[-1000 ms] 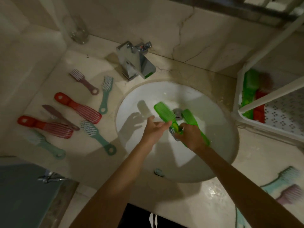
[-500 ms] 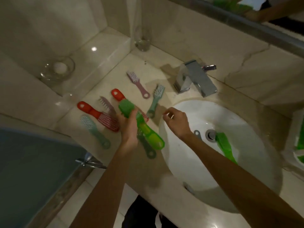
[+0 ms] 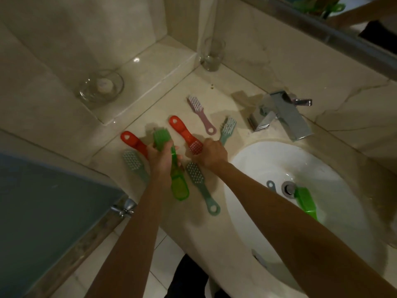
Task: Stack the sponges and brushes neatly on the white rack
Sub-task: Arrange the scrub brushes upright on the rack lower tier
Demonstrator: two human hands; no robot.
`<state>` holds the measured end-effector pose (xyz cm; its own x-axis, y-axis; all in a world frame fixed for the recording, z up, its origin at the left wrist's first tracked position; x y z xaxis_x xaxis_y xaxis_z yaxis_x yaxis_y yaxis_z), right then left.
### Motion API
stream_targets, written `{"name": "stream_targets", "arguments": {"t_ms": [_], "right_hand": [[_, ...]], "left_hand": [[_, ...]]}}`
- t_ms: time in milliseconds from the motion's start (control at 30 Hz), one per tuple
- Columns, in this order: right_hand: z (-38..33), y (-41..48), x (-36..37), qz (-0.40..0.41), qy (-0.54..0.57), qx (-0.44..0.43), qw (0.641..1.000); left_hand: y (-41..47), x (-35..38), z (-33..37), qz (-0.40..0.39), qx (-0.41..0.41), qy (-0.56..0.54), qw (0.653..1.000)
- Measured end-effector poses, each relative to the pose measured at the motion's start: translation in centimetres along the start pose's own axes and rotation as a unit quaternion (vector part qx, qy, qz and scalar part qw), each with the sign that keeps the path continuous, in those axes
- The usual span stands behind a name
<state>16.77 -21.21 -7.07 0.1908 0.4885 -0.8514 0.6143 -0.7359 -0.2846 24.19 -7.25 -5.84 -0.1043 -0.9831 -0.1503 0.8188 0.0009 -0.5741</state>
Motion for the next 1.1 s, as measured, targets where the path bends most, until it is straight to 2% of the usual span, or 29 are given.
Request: {"name": "stream_targets", "arguments": {"t_ms": [233, 367, 567, 667, 800, 933, 1033, 1100], "right_hand": [[1.3, -2.0, -5.6, 0.004, 0.111, 0.001, 0.994], [6.6, -5.6, -9.2, 0.005, 0.111, 0.030, 0.993], [17.2, -13.1, -12.3, 0.073, 0.155, 0.133, 0.976], [23.0, -17.7, -14.2, 0.096, 0.154, 0.190, 0.965], [30.5, -23.5, -16.7, 0.111, 0.065, 0.247, 0.961], [36.7, -29.2, -19.0, 0.097, 0.005, 0.266, 0.959], [40.3, -33.0, -20.9, 0.100, -0.012, 0.277, 0.956], [42.2, -34.9, -22.2, 0.096, -0.020, 0.281, 0.955]], "left_hand": [[-2.0, 1.1, 2.0, -0.053, 0.043, -0.012, 0.998], [-5.4, 4.5, 2.4, -0.123, 0.087, 0.064, 0.987], [-12.9, 11.3, -0.8, -0.257, 0.139, 0.178, 0.940], [-17.6, 14.2, -3.6, -0.317, 0.177, 0.257, 0.896], [-24.4, 16.8, -7.1, -0.395, 0.227, 0.341, 0.822], [-31.3, 18.6, -10.7, -0.460, 0.279, 0.387, 0.749], [-36.6, 19.6, -13.6, -0.490, 0.305, 0.403, 0.710], [-39.6, 20.2, -15.6, -0.513, 0.306, 0.397, 0.696]]}}
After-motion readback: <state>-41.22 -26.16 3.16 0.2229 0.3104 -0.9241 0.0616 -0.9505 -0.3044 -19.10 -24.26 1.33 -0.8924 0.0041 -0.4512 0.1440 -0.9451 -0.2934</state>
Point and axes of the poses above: each hand's wrist, its own y-axis towards the middle knuckle, its own x-axis out of the palm, z = x × y, the point moved 7 cm from there along y, towards the middle knuckle, and after that the axes turned 10 degrees about z, right-handed, at the moved point
